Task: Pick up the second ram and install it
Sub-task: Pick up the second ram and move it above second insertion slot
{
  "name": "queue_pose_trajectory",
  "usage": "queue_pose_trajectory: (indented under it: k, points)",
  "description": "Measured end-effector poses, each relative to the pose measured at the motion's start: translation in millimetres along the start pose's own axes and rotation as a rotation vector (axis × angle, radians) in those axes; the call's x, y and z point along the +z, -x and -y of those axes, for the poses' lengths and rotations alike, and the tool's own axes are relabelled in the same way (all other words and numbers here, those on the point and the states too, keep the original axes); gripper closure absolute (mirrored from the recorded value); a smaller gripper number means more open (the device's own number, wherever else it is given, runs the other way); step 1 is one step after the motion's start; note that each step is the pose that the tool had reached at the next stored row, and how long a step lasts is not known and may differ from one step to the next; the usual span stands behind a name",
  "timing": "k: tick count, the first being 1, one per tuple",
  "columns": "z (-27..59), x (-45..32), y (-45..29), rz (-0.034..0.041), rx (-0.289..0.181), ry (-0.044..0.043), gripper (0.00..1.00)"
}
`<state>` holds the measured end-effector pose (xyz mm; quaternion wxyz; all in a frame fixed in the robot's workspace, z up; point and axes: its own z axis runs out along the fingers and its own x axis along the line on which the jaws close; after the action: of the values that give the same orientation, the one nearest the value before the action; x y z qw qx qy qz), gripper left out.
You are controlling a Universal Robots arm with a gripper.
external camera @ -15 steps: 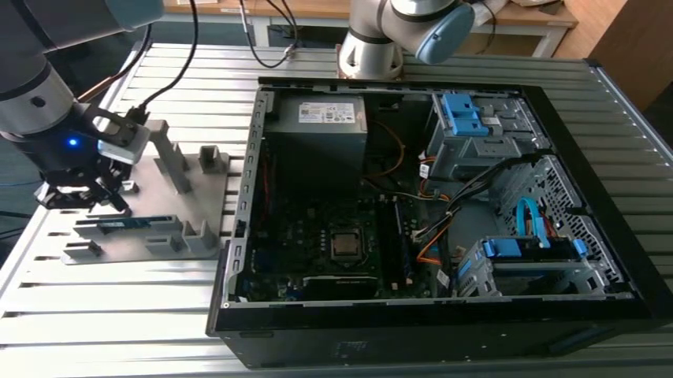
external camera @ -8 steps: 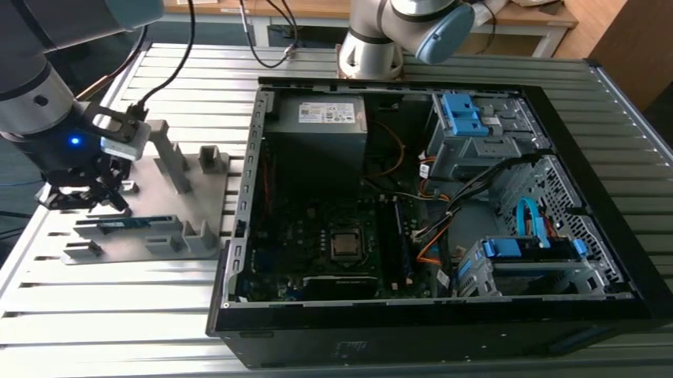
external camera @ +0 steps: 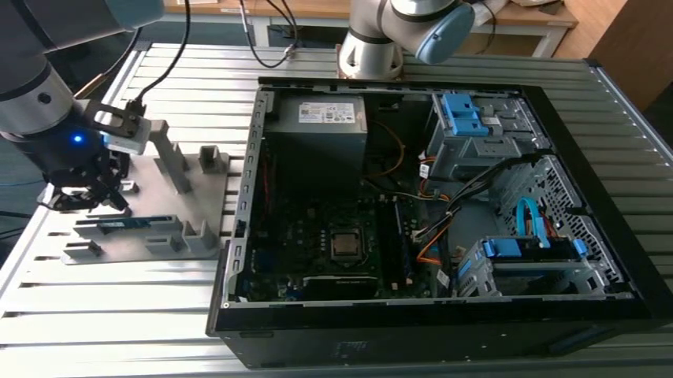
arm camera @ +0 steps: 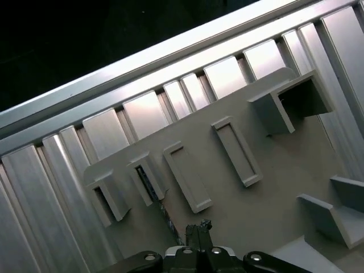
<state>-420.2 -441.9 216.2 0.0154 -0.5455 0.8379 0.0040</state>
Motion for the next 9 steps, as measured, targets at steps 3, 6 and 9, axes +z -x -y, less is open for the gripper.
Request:
queue_pose_trajectory:
  k: [3,6,9]
  points:
    - [0.0,0.0,0.0,0.0003,-0.034,0.0011,0.9]
    - [0.0,0.0,0.0,0.0007,-0.067,0.002,0.9]
    - [0.0,0.0,0.0,0.001,-0.1,0.003,0.9]
